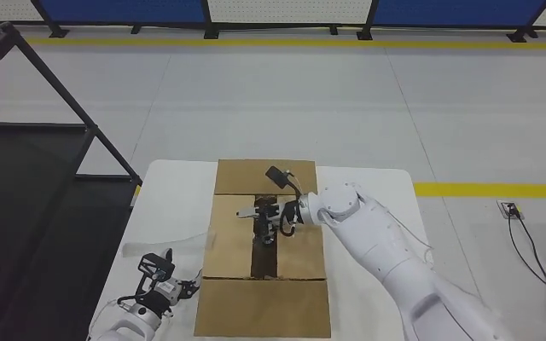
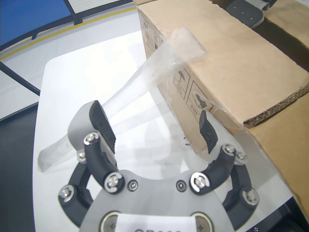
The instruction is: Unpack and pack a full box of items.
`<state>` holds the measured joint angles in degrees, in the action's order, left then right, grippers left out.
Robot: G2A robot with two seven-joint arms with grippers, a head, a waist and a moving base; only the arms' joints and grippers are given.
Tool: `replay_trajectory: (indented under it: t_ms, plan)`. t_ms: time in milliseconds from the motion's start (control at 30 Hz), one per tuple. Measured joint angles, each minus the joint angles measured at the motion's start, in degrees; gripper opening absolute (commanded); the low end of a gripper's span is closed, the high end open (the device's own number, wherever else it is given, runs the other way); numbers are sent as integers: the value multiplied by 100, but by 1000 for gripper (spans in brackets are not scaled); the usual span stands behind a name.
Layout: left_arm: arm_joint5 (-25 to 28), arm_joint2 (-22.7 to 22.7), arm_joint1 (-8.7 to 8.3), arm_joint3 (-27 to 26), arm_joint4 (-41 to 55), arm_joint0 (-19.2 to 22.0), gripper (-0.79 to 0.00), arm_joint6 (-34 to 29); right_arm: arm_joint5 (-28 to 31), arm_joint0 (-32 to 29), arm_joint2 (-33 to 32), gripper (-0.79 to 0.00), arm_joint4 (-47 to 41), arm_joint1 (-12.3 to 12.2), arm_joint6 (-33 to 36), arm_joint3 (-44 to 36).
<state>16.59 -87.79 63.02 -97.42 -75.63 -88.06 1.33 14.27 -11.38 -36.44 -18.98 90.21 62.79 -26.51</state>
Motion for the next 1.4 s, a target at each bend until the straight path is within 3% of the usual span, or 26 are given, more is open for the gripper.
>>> replay_trajectory:
  t_ms: [300, 667, 1067, 1400]
  plan:
    - [52, -334, -10, -84, 296, -183, 0, 253, 310, 69, -97, 0, -408, 235, 405, 520]
    - [626, -677, -42, -365, 437, -582, 0, 846, 778, 24, -32, 0, -201, 503, -117, 906]
    - [821, -559, -55, -749, -195, -825, 0, 1058, 1479, 44, -372, 0, -697, 585, 290, 1044]
    - [333, -240, -9, -1034, -590, -808, 0, 1033, 1858, 132, -574, 0, -921, 632, 671, 767]
